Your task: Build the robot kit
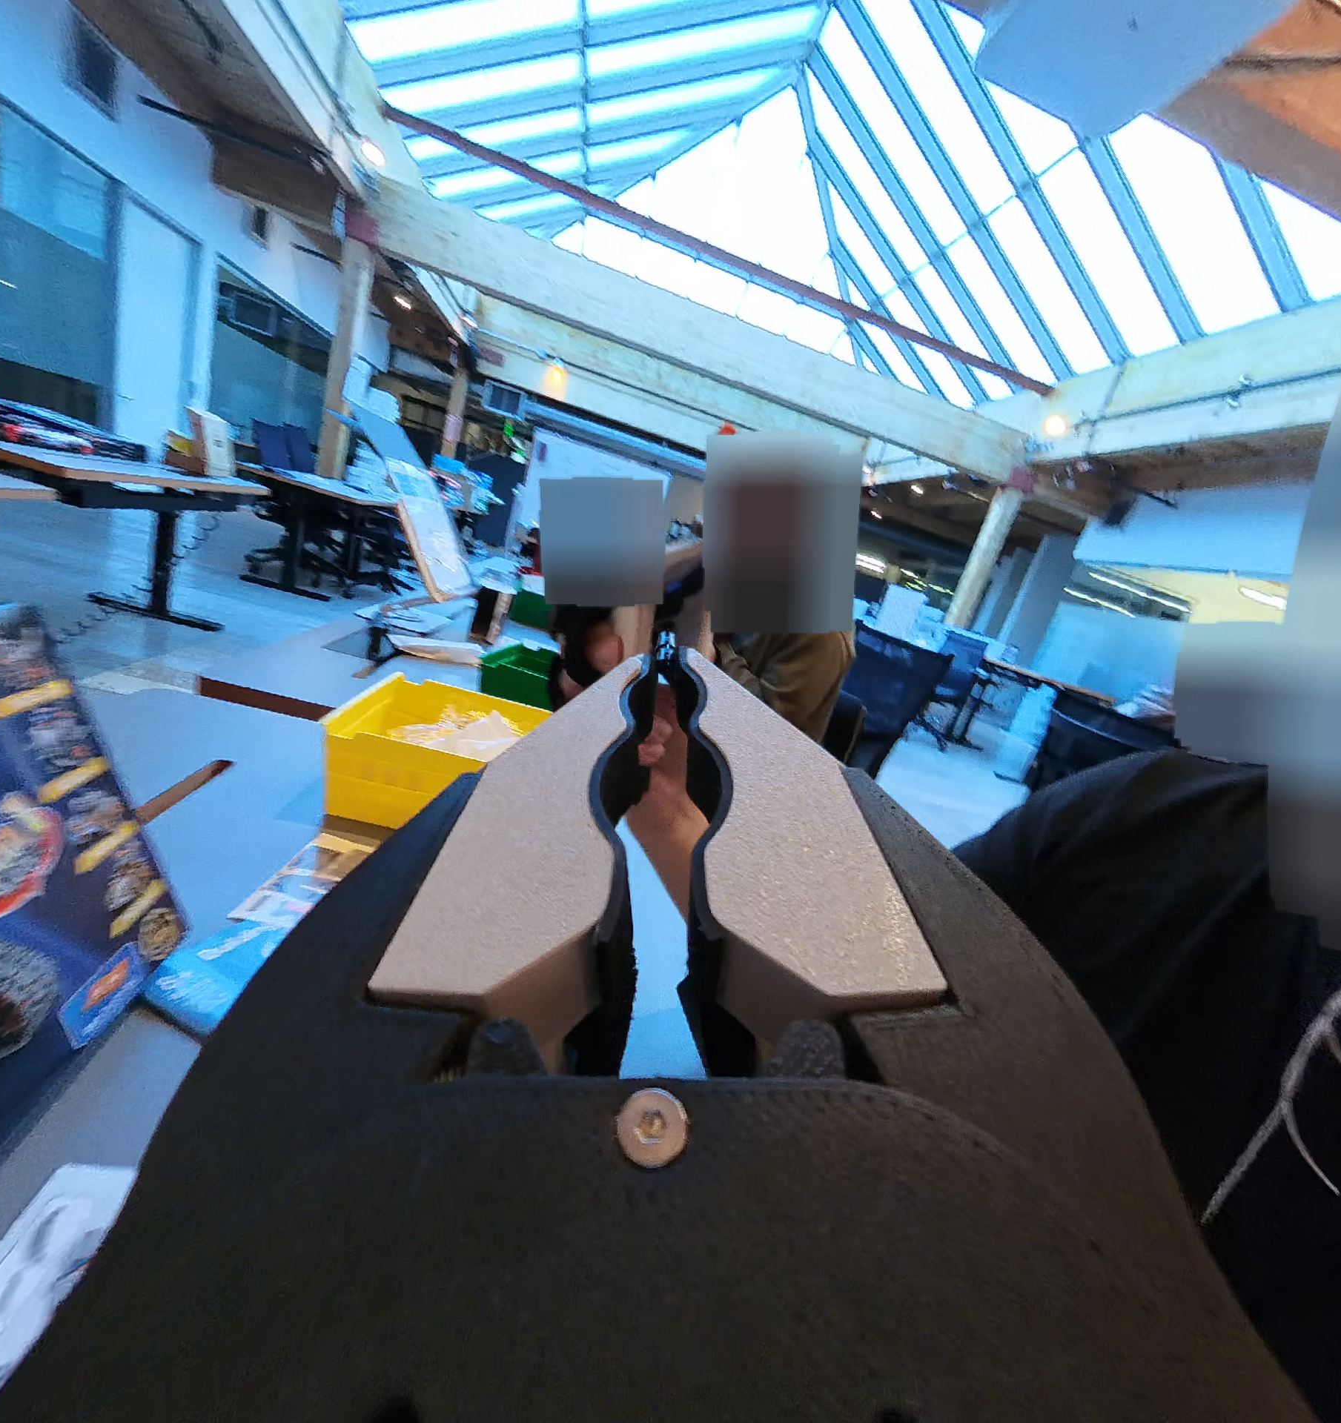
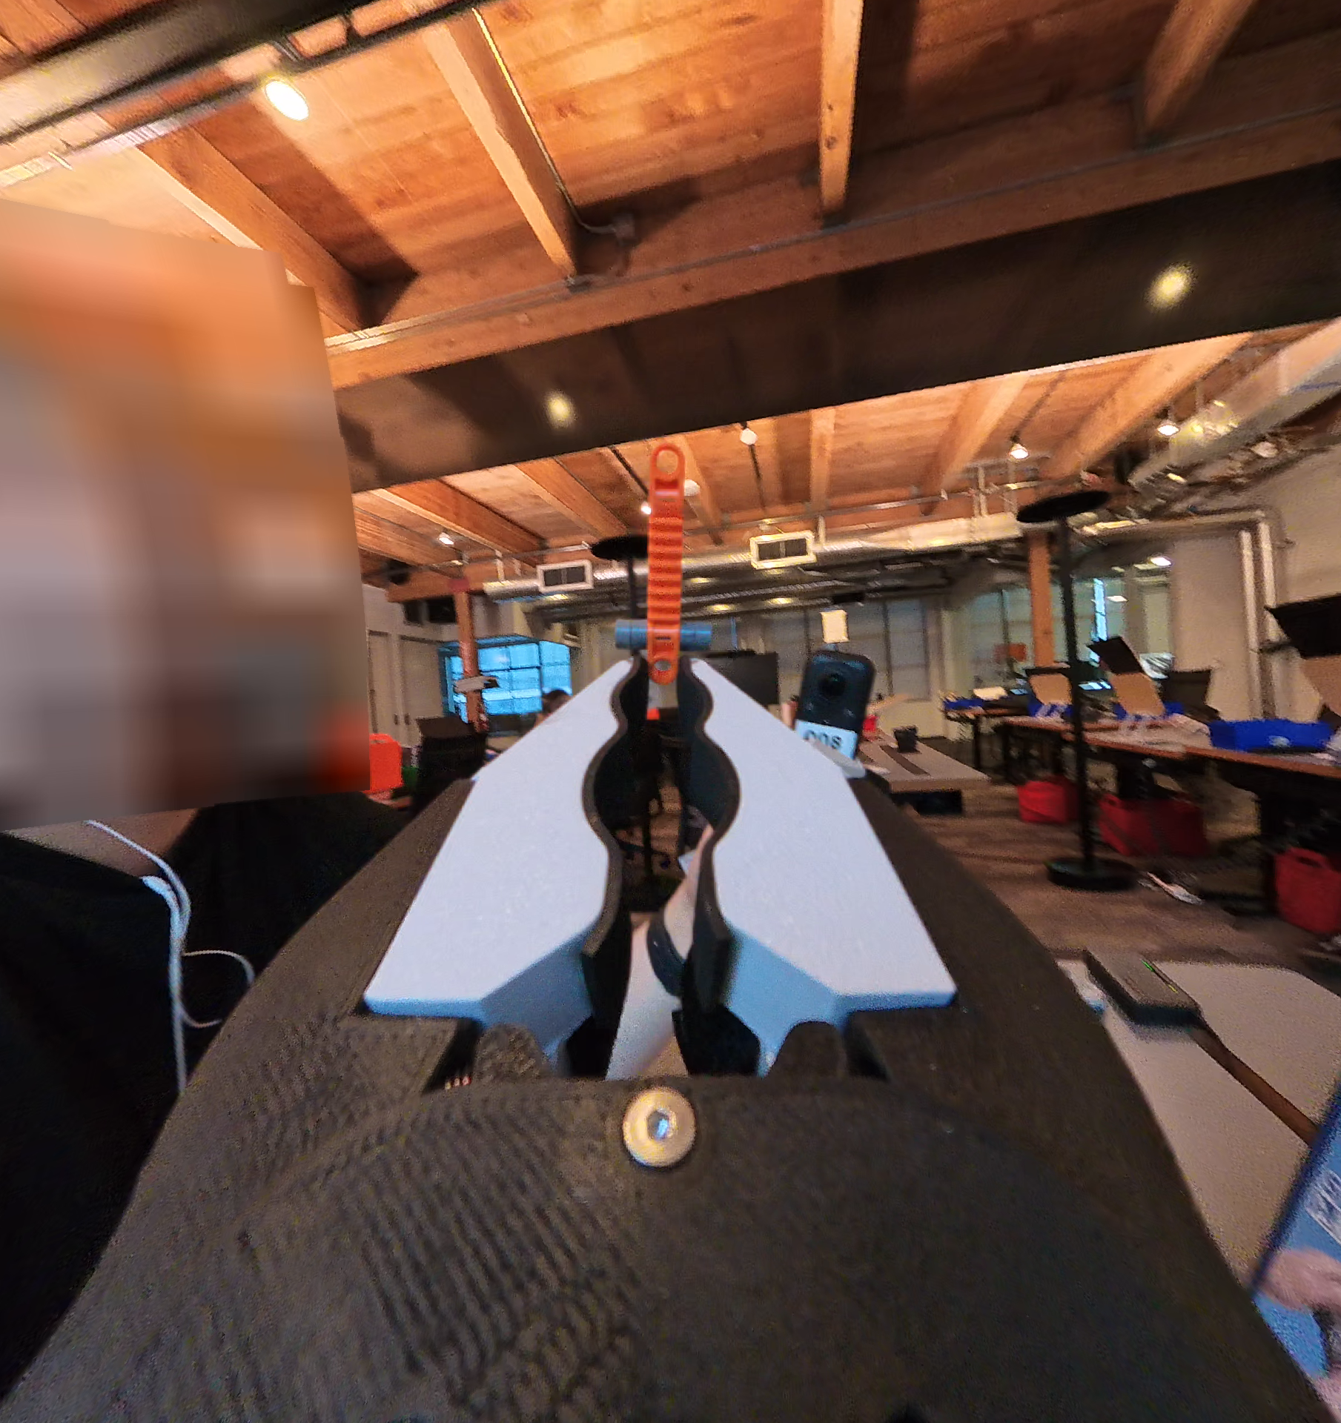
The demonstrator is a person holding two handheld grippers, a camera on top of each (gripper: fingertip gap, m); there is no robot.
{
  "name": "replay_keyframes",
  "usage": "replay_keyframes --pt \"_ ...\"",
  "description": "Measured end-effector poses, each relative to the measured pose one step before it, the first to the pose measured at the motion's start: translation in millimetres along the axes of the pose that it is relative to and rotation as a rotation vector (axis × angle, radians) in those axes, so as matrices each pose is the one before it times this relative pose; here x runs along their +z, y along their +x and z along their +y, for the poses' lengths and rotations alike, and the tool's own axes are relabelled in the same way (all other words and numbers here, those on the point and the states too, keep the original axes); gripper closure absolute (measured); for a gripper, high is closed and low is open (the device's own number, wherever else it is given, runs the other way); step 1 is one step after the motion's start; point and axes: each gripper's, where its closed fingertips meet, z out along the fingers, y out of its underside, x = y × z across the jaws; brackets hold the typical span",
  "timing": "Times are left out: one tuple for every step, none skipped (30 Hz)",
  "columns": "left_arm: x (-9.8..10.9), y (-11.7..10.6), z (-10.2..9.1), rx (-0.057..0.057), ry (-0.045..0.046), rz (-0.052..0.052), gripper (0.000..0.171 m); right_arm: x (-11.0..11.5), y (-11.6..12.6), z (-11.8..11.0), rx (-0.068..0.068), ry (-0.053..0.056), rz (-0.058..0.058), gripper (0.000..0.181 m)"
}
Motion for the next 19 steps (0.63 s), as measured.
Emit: replay_keyframes --pt "-5.89 -3.24 -3.07 0.0062 0.0131 -0.0204 0.171 2.18 4.84 5.46 -0.0071 -0.0243 0.0304 0.177" --pt "-6.39 -3.25 -3.45 0.006 0.01291 -0.0211 0.171 2.24 4.21 5.58 -0.0062 -0.0244 0.0257 0.177" --pt "-6.65 -2.33 -3.88 0.0034 0.01271 -0.0159 0.171 2.16 2.55 4.47 -0.0053 -0.0154 0.0154 0.177" --pt "-6.9 -1.89 -4.47 0.0012 0.01594 -0.0136 0.171 1.8 3.07 3.21 -0.0024 -0.0087 0.0186 0.177" --pt "-7.03 -1.3 -4.83 0.0013 0.01867 -0.0122 0.171 1.68 4.67 2.34 0.0002 -0.0069 0.0306 0.177" --pt "-6.74 -1.41 -4.53 0.0015 0.01617 -0.0132 0.171 1.34 4.33 2.95 -0.0015 -0.0162 0.032 0.177" --pt "-6.49 -1.58 -4.06 0.003 0.01251 -0.0155 0.171 1.2 2.76 3.94 -0.0119 -0.0253 0.0268 0.177" --pt "-6.24 -1.81 -3.71 0.0051 0.0088 -0.0167 0.171 0.54 3.96 4.01 -0.0238 -0.0276 0.0398 0.177" --pt "-5.9 -1.77 -3.06 0.0071 0.0037 -0.0158 0.171 -0.18 8.01 5.06 -0.0314 -0.0354 0.0661 0.177" --pt "-5.87 -2.5 -2.4 0.0076 -0.00098 -0.0175 0.171 -0.12 11.18 6.46 -0.034 -0.0431 0.0835 0.177" --pt "-5.91 -3.62 -1.68 0.0076 -0.00206 -0.0218 0.171 0.42 11.22 6.72 -0.033 -0.0429 0.08 0.177" --pt "-5.82 -4.68 -1.11 0.0062 -0.00033 -0.0249 0.171 1.22 10.13 5.73 -0.0325 -0.0327 0.0737 0.177" --pt "-5.49 -5.52 -0.4 0.001 -0.00078 -0.0243 0.171 1.58 8.58 5.32 -0.0313 -0.0247 0.0649 0.177" --pt "-4.76 -5.9 0.05 -0.0053 0.0009 -0.0204 0.171 2.23 6.86 5.74 -0.0265 -0.0245 0.0526 0.177" --pt "-5.21 -7.46 0.58 -0.0127 0.00393 -0.015 0.171 2.85 5.76 6.13 -0.0227 -0.0235 0.0456 0.176" --pt "-3.13 -4.44 -0.75 -0.0148 0.01043 -0.007 0.171 3.25 6.59 6.62 -0.0183 -0.0227 0.0532 0.176" --pt "-2.01 -3.18 -1.58 -0.0161 0.01527 -0.0007 0.171 3.83 6.55 7.62 -0.0146 -0.0267 0.0558 0.176" --pt "-1.78 -1.95 -1.89 -0.0152 0.01803 0.0038 0.171 4.46 4.09 7.86 -0.0183 -0.0273 0.0425 0.177" --pt "-0.55 -0.71 -1.77 -0.0129 0.01883 0.0051 0.171 4.82 3.1 8.45 -0.0162 -0.0329 0.0377 0.177"
